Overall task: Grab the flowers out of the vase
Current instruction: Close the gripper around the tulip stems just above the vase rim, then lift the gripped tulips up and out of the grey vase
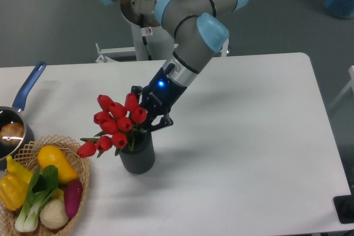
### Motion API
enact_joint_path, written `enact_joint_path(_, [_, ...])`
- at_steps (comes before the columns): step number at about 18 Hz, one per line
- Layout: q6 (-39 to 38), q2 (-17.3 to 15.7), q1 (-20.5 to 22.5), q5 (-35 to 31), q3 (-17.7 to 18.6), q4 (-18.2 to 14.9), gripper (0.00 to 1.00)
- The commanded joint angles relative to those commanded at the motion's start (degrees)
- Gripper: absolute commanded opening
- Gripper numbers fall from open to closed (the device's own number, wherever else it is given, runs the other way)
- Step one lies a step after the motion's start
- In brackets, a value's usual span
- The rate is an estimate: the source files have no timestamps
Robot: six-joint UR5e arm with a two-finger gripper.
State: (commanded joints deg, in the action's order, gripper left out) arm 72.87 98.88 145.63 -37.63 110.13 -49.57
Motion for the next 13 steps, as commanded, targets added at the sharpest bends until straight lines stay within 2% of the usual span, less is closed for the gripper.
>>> enact_joint_path(5, [-1.2,-1.5,1.0,0.7,-0.1,0.0,0.00])
enact_joint_path(13, [-9.1,-3.5,2.3,2.8,-2.6,-0.1,0.00])
